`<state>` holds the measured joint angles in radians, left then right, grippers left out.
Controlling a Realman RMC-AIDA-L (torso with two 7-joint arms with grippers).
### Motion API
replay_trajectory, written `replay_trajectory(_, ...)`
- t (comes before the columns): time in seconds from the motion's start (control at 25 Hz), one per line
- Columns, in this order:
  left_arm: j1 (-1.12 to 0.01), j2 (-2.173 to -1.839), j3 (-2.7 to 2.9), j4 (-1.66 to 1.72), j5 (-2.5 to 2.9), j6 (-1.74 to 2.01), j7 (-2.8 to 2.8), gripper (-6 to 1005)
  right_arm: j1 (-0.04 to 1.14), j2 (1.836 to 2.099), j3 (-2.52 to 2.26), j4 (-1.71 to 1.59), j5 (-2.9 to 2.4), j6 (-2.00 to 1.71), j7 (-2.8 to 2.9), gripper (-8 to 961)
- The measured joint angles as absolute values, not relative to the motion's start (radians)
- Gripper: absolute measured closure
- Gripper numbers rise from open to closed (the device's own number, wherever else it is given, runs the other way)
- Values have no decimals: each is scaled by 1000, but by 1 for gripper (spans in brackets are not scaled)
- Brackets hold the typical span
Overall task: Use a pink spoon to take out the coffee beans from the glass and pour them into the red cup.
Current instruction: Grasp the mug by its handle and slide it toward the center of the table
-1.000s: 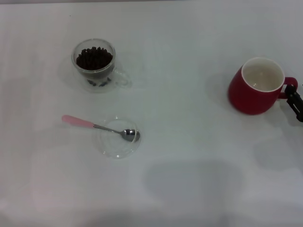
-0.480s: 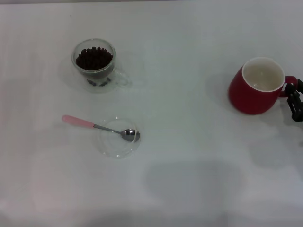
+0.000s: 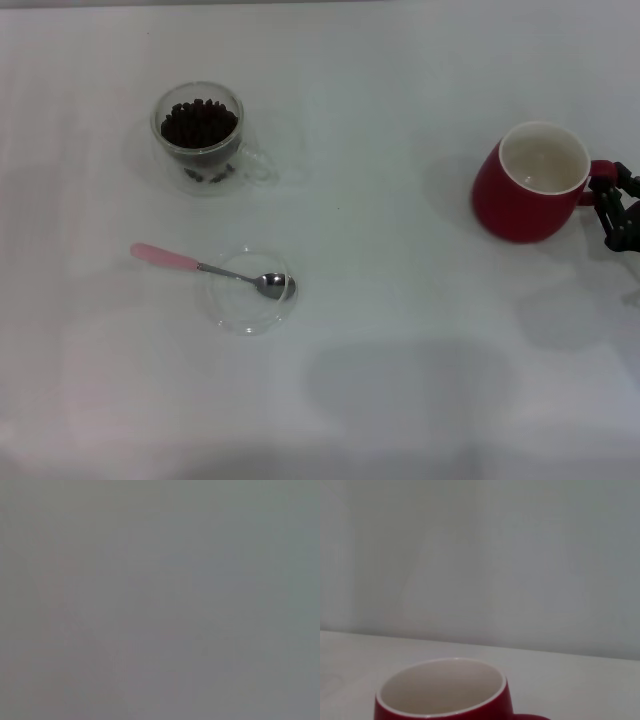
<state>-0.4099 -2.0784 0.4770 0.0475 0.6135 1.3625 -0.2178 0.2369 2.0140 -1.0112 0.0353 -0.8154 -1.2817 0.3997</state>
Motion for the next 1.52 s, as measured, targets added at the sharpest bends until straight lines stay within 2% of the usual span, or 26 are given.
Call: replay_trajectory(1.52,-403,-2082,477,35,612,1370,-219,111,275,2028,-1272,35,-842,-1486,431,792)
